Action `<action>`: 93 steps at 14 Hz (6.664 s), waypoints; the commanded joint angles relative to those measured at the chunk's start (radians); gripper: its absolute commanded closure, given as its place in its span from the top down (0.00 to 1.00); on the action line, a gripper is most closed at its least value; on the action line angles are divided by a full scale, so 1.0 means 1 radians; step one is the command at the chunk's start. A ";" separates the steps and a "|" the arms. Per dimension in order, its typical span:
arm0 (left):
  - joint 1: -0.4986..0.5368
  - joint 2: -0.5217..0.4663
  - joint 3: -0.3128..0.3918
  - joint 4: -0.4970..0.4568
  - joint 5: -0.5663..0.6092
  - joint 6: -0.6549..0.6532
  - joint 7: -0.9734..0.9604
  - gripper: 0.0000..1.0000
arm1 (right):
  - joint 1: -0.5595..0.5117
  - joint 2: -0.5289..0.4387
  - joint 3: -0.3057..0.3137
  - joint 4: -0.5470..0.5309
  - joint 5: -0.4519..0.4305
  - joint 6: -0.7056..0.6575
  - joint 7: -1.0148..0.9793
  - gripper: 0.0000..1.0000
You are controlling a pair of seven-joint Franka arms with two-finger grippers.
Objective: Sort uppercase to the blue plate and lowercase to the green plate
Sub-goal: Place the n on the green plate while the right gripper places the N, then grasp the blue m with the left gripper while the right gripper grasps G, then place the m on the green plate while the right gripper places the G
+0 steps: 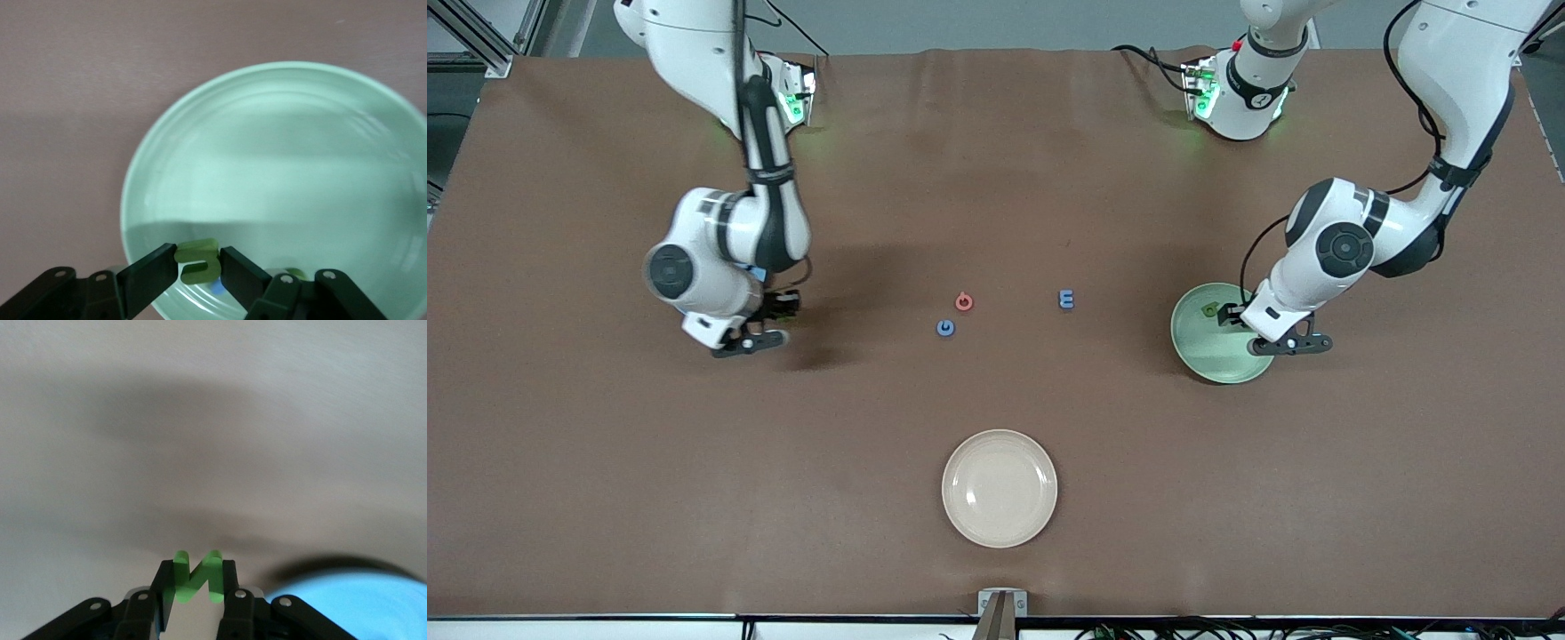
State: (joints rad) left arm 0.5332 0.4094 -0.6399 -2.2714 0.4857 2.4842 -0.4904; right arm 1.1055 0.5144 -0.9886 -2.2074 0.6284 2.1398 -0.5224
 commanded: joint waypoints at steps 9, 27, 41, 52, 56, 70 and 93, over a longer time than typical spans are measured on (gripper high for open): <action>-0.004 0.014 -0.105 0.071 0.030 -0.031 -0.086 0.70 | 0.122 -0.033 -0.328 -0.031 -0.119 -0.273 -0.097 0.84; -0.599 0.259 -0.014 0.349 0.030 -0.113 -0.812 0.72 | 0.387 0.013 -0.047 0.175 0.117 0.030 1.086 1.00; -0.636 0.295 -0.006 0.337 0.097 -0.105 -0.814 0.57 | 0.228 0.263 0.327 0.365 0.128 0.305 1.335 0.97; -0.589 0.217 -0.015 0.308 0.096 -0.119 -0.795 0.14 | 0.192 0.285 0.340 0.380 0.114 0.305 1.290 0.69; -0.315 0.157 -0.200 0.262 0.082 -0.174 -0.671 0.11 | 0.194 0.285 0.340 0.379 0.113 0.299 1.277 0.40; 0.199 0.227 -0.362 0.148 0.243 -0.219 -0.352 0.12 | 0.316 0.231 -0.161 0.252 0.063 -0.247 0.547 0.00; 0.217 0.203 -0.346 0.187 0.274 -0.202 -0.340 1.00 | 0.714 0.251 -0.408 -0.054 0.376 -0.186 0.592 1.00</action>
State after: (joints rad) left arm 0.7280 0.6388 -0.9783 -2.0856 0.7475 2.2885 -0.8409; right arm 1.7744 0.7727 -1.4259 -2.2479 0.9548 1.8833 -0.0401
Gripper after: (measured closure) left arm 0.000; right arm 0.000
